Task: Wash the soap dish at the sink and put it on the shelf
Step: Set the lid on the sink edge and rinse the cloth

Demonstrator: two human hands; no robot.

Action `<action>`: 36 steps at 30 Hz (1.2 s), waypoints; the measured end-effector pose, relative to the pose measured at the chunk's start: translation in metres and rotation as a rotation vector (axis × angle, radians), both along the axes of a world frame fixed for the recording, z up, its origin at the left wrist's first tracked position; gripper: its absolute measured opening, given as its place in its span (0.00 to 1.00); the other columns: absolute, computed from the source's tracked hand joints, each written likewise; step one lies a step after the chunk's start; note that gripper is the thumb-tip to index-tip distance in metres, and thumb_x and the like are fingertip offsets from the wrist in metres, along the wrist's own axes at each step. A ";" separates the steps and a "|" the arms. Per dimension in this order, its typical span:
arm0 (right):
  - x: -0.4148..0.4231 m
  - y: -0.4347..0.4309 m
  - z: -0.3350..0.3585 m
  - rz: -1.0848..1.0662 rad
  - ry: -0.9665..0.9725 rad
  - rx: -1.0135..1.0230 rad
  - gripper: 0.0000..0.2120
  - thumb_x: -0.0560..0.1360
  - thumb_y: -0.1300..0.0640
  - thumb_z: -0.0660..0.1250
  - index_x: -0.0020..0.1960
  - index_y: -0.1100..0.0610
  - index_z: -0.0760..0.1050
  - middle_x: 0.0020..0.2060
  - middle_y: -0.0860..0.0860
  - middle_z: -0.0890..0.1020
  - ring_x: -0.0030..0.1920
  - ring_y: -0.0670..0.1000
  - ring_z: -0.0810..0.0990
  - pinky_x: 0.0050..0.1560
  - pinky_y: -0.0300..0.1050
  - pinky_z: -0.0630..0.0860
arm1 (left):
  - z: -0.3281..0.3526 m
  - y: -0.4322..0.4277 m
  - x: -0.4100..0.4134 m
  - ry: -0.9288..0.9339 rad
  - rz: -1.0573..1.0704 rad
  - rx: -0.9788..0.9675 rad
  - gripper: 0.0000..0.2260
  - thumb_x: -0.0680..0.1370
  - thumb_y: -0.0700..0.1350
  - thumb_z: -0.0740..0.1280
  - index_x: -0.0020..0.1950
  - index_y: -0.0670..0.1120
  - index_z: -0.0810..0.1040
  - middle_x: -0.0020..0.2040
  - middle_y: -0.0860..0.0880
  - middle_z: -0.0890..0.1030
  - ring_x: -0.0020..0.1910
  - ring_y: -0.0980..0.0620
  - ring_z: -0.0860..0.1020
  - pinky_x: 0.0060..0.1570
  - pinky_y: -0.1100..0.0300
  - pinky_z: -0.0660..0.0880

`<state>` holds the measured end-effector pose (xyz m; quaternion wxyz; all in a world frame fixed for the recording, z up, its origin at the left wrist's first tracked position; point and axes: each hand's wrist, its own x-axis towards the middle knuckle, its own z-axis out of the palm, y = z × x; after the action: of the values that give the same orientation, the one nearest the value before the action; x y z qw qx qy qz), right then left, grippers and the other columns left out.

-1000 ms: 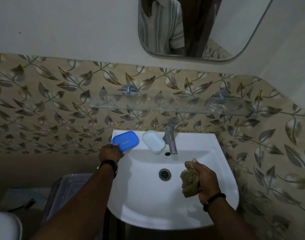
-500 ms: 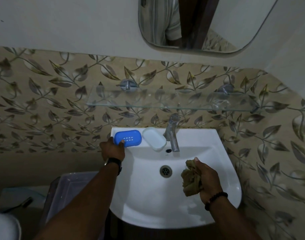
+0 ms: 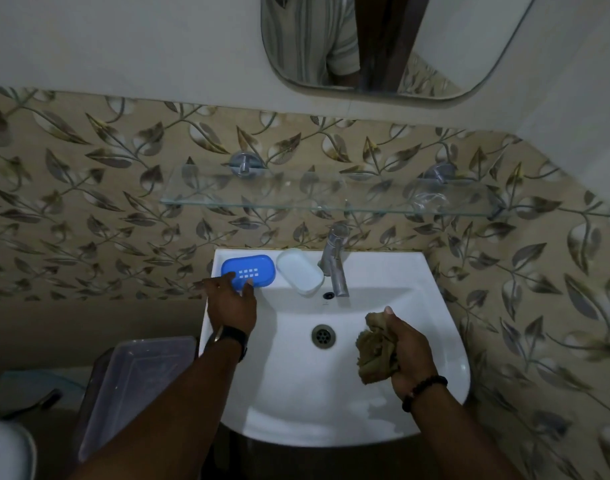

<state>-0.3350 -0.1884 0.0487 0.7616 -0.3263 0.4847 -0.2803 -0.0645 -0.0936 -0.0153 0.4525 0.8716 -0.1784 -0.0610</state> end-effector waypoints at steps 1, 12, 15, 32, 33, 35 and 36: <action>0.001 -0.001 0.000 0.004 -0.009 0.003 0.22 0.76 0.46 0.68 0.54 0.66 0.76 0.39 0.62 0.73 0.31 0.54 0.72 0.34 0.46 0.68 | 0.001 -0.001 -0.009 -0.017 -0.012 -0.024 0.16 0.78 0.48 0.70 0.61 0.40 0.79 0.62 0.38 0.75 0.52 0.37 0.81 0.55 0.48 0.76; 0.006 -0.015 0.006 0.031 -0.057 -0.175 0.22 0.84 0.47 0.58 0.60 0.62 0.81 0.54 0.63 0.85 0.56 0.63 0.84 0.59 0.60 0.79 | 0.029 -0.023 -0.122 0.517 -0.857 -0.088 0.21 0.71 0.64 0.72 0.49 0.47 0.83 0.42 0.52 0.86 0.39 0.56 0.83 0.42 0.62 0.80; 0.002 -0.023 0.009 0.026 -0.018 -0.211 0.20 0.83 0.47 0.60 0.58 0.62 0.82 0.51 0.60 0.87 0.53 0.60 0.85 0.54 0.55 0.82 | 0.033 -0.033 -0.133 0.549 -0.812 -0.154 0.11 0.75 0.52 0.73 0.41 0.45 0.80 0.36 0.50 0.83 0.34 0.55 0.79 0.39 0.60 0.77; -0.033 -0.167 -0.026 -0.108 0.331 -0.260 0.07 0.74 0.71 0.69 0.52 0.66 0.79 0.44 0.63 0.83 0.38 0.60 0.81 0.31 0.45 0.80 | 0.043 -0.160 -0.164 0.509 -0.526 -0.141 0.08 0.80 0.50 0.64 0.50 0.47 0.79 0.47 0.46 0.85 0.47 0.46 0.83 0.50 0.47 0.82; -0.031 -0.178 -0.027 -0.116 0.343 -0.288 0.08 0.74 0.70 0.70 0.53 0.66 0.79 0.44 0.62 0.83 0.36 0.59 0.80 0.28 0.43 0.79 | 0.044 -0.174 -0.161 0.506 -0.516 -0.132 0.08 0.79 0.49 0.64 0.49 0.46 0.79 0.47 0.45 0.85 0.47 0.44 0.83 0.49 0.47 0.81; -0.028 -0.193 -0.029 -0.116 0.395 -0.362 0.05 0.75 0.67 0.70 0.50 0.63 0.79 0.45 0.61 0.83 0.36 0.58 0.81 0.28 0.43 0.78 | 0.047 -0.196 -0.154 0.491 -0.490 -0.143 0.08 0.79 0.47 0.65 0.50 0.44 0.80 0.49 0.42 0.84 0.49 0.40 0.82 0.51 0.46 0.80; -0.026 -0.201 -0.032 -0.120 0.417 -0.380 0.04 0.76 0.67 0.69 0.50 0.61 0.79 0.46 0.60 0.83 0.38 0.58 0.82 0.29 0.44 0.79 | 0.048 -0.208 -0.151 0.471 -0.487 -0.160 0.07 0.78 0.46 0.66 0.53 0.44 0.80 0.51 0.41 0.84 0.51 0.40 0.82 0.53 0.45 0.80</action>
<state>-0.3608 -0.3897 0.0170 0.5529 -0.4846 0.5878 -0.3376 -0.2153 -0.3015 0.0323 0.5205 0.7272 -0.2761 -0.3523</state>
